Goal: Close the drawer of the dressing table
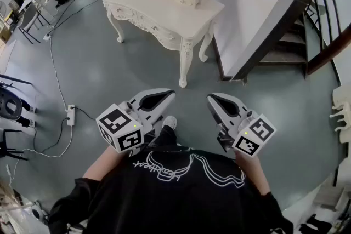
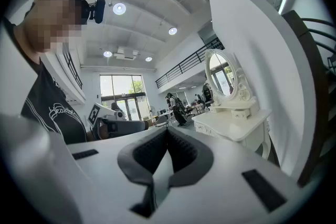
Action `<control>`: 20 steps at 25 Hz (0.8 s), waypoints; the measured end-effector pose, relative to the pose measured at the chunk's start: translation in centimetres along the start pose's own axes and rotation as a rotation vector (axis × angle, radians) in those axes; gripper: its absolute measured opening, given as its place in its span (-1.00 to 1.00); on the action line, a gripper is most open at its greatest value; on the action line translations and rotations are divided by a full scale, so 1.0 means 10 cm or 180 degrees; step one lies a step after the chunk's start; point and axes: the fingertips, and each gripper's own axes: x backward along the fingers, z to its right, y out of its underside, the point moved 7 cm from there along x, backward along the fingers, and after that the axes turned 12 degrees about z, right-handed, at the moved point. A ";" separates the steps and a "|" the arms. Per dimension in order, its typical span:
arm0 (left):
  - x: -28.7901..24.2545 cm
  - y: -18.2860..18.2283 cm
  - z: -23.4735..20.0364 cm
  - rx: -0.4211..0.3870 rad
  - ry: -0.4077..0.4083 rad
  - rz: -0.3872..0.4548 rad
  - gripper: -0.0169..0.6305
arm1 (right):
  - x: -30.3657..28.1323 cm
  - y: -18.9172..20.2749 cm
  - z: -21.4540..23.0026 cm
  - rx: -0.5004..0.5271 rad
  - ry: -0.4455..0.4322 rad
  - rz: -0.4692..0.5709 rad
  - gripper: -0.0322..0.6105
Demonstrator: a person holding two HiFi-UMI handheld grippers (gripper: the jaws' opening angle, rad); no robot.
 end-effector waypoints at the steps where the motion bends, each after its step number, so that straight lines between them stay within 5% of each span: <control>1: 0.00 0.01 0.00 -0.0005 0.0001 -0.0004 -0.94 | 0.00 0.00 0.00 0.0006 0.0003 0.0000 -0.89; 15: -0.05 -0.14 0.11 -0.0246 0.0154 0.0058 -0.92 | 0.12 -0.20 -0.06 0.0122 0.0095 0.0034 -0.89; 20: -0.14 -0.19 0.05 -0.0281 0.0126 0.0055 -0.52 | 0.16 -0.27 0.01 0.0159 0.0183 0.0068 -0.89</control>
